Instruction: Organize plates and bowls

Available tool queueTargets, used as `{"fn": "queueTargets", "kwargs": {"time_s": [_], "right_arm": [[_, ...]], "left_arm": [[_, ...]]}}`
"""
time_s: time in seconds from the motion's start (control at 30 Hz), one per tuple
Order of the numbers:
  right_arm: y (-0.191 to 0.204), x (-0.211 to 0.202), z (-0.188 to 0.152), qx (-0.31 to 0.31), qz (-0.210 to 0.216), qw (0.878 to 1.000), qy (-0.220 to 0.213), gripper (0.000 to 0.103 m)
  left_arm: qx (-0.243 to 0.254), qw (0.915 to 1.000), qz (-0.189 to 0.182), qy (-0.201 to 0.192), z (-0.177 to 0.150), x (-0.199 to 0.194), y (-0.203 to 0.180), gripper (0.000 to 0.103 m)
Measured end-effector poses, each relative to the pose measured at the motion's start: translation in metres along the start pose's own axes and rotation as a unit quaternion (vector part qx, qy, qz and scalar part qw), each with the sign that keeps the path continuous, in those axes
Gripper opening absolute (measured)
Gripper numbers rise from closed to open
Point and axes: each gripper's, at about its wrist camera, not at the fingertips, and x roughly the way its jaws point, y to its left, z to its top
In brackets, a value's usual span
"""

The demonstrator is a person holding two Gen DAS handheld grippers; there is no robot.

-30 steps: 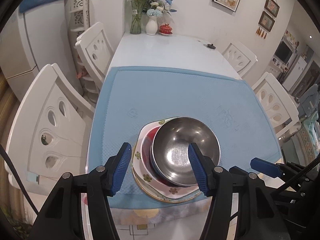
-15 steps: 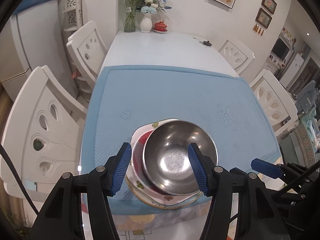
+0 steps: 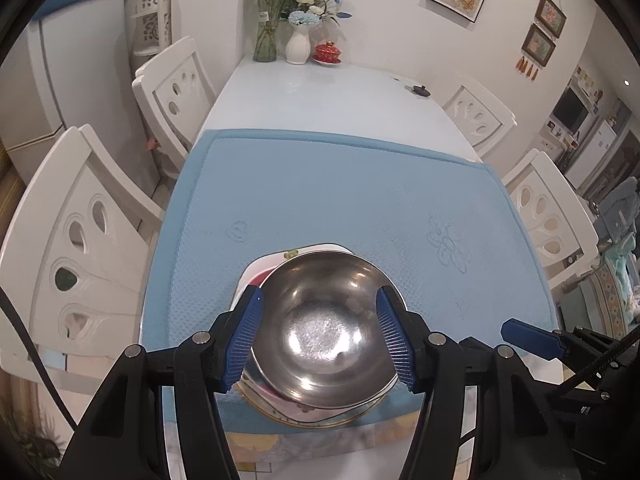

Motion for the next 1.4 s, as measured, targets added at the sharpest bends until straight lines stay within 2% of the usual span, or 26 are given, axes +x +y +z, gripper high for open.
{"fn": "queueTargets", "kwargs": {"time_s": [0.37,0.87,1.27,1.4], "right_arm": [[0.003,0.008,0.004,-0.012,0.017,1.000,0.009,0.049],[0.018,0.019,-0.003,0.001,0.034,0.999,0.026,0.049],[0.020,0.018,-0.009,0.012,0.021,0.999,0.027,0.049],[0.020,0.018,-0.010,0.016,0.019,0.999,0.026,0.049]], "left_arm": [[-0.012,0.9997,0.019,0.010,-0.007,0.000,0.007,0.057],[-0.012,0.9994,0.025,0.020,-0.015,-0.001,0.021,0.057],[0.005,0.9994,0.017,0.029,-0.019,0.000,0.023,0.057],[0.037,0.9983,0.036,0.026,-0.022,-0.001,0.018,0.057]]}}
